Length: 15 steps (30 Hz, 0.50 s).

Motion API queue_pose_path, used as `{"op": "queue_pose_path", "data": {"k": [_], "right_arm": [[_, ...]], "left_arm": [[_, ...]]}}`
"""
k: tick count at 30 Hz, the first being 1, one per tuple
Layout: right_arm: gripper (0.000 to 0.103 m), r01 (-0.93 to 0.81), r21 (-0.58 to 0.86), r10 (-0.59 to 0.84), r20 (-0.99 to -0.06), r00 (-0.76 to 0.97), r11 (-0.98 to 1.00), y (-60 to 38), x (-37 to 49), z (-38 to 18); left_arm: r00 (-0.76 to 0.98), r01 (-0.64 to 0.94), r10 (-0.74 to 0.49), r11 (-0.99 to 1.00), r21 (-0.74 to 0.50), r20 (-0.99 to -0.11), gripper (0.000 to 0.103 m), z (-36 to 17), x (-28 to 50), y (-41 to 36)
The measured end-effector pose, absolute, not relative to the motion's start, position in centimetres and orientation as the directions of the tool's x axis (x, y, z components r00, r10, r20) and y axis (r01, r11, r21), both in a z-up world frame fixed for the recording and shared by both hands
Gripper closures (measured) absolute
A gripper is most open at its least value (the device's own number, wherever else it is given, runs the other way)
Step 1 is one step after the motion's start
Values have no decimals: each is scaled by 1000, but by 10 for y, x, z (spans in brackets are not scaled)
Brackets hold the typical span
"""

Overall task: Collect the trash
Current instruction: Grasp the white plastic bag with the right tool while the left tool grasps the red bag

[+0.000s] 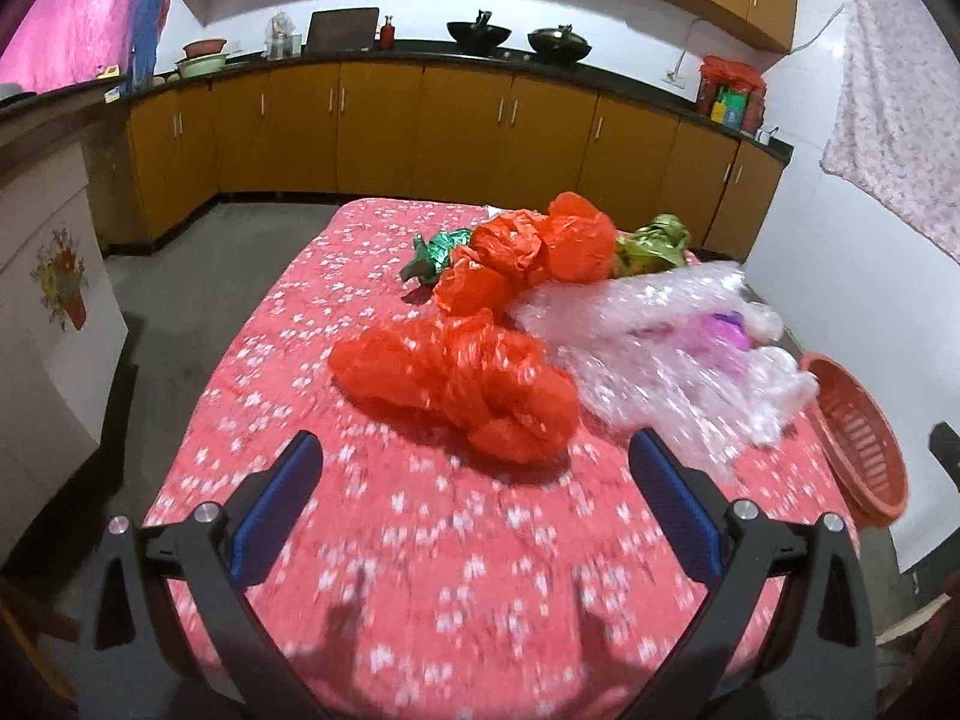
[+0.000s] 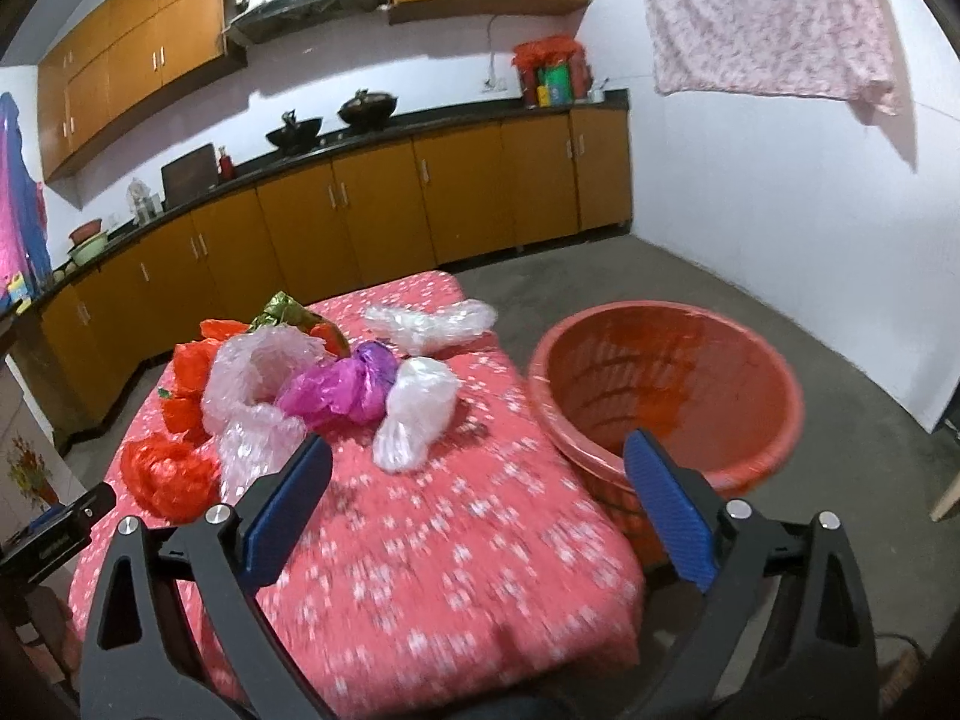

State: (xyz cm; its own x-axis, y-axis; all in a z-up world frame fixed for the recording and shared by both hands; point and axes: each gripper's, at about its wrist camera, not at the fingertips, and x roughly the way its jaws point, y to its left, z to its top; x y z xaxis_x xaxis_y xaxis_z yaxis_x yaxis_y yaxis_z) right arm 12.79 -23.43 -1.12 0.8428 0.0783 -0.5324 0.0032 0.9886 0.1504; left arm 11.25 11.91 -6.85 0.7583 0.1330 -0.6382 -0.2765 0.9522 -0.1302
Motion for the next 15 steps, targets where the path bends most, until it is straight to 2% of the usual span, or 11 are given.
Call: {"op": "queue_pose_path", "data": {"k": [9, 15], "right_arm": [[20, 9, 170, 106, -654, 749, 985, -218, 211, -53], [21, 7, 177, 118, -687, 717, 984, -215, 242, -66]], "left_arm": [[709, -320, 150, 939, -125, -690, 4, -95, 179, 125], [683, -319, 125, 937, -140, -720, 4, -106, 206, 126]]}}
